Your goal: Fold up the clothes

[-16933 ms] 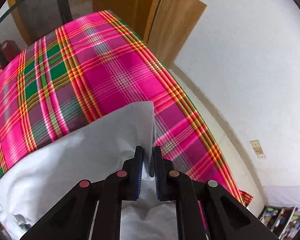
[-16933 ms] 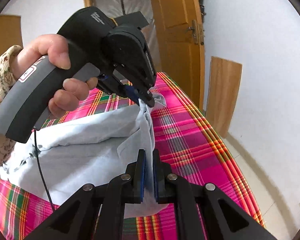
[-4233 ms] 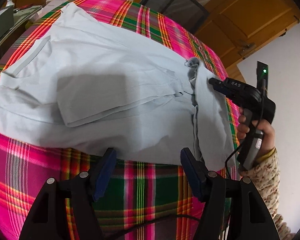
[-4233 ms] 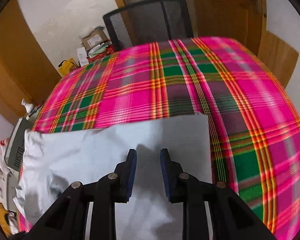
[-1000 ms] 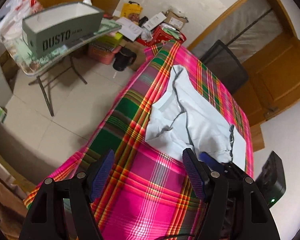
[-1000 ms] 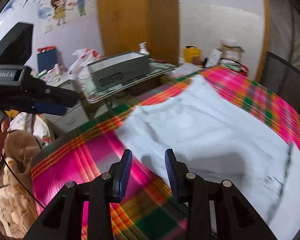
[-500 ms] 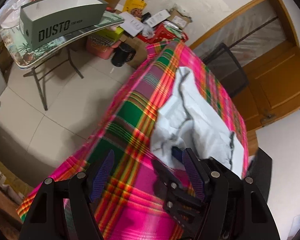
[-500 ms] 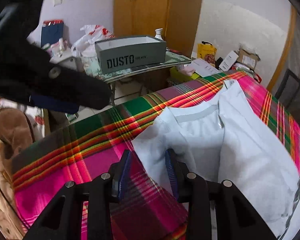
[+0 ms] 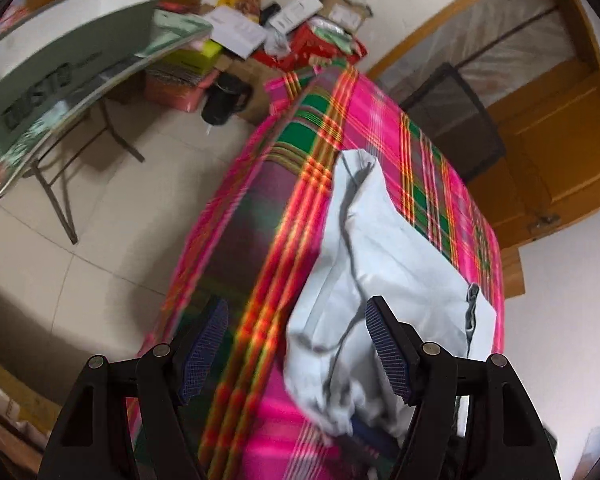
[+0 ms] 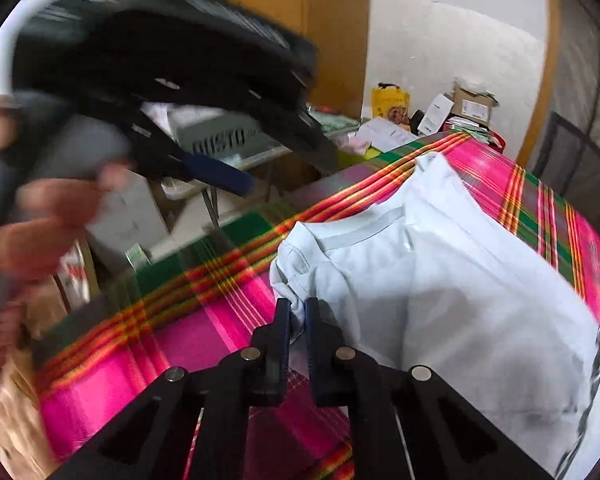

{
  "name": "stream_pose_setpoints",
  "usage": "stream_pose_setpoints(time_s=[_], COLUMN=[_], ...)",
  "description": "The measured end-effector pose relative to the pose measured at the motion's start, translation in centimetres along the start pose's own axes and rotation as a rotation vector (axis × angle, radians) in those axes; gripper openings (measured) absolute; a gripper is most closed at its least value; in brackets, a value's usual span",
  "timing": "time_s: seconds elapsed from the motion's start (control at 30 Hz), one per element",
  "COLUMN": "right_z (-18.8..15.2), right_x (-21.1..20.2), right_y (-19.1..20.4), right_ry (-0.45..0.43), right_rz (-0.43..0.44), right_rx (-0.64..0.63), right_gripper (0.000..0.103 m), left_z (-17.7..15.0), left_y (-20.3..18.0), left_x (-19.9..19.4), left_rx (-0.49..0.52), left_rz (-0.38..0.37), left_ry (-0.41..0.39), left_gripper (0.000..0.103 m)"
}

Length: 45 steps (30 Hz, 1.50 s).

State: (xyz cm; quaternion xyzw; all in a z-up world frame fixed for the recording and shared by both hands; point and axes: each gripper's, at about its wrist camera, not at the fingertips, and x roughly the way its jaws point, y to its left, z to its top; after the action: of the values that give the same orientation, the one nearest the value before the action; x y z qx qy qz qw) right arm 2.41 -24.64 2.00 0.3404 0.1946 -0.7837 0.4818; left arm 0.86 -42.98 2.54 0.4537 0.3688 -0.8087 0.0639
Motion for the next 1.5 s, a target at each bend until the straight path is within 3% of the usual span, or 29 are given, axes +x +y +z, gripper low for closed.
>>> stream_pose_setpoints(time_s=[0.07, 0.27, 0.4, 0.8, 0.97, 1.07, 1.13, 1.2, 1.5], right_z=[-0.1, -0.6, -1.0, -1.7, -1.7, -1.9, -2.0, -2.0, -2.1], right_x=[-0.9, -2.7, -3.7, -3.9, -3.6, -3.3, -3.2, -3.2, -4.8], right_y=[-0.7, -2.2, -3.0, -4.4, -5.1, -5.3, -5.3, -5.5, -5.6], right_ry=[-0.033, -0.087, -0.116, -0.129, -0.123, -0.116, -0.113, -0.113, -0.164], right_rz=[0.006, 0.04, 0.062, 0.09, 0.104, 0.108, 0.108, 0.103, 0.11], right_rx=[0.032, 0.099, 0.138, 0.176, 0.198, 0.21, 0.219, 0.232, 0.259], right_gripper=[0.007, 0.007, 0.007, 0.008, 0.008, 0.008, 0.008, 0.008, 0.007], left_z=[1.3, 4.6, 6.5, 9.5, 9.6, 9.6, 9.3, 9.0, 8.4], left_y=[-1.2, -2.7, -2.9, -4.9, -5.2, -5.3, -5.8, -6.3, -8.9], left_x=[1.5, 5.4, 7.2, 10.8, 11.0, 11.2, 11.2, 11.2, 9.4], left_rx=[0.045, 0.044, 0.012, -0.002, 0.03, 0.063, 0.092, 0.126, 0.19], left_rz=[-0.02, -0.065, -0.051, -0.108, -0.09, -0.068, -0.022, 0.003, 0.029], left_ry=[0.025, 0.121, 0.136, 0.174, 0.154, 0.148, 0.138, 0.145, 0.111], left_gripper=[0.073, 0.073, 0.073, 0.069, 0.046, 0.046, 0.035, 0.013, 0.009])
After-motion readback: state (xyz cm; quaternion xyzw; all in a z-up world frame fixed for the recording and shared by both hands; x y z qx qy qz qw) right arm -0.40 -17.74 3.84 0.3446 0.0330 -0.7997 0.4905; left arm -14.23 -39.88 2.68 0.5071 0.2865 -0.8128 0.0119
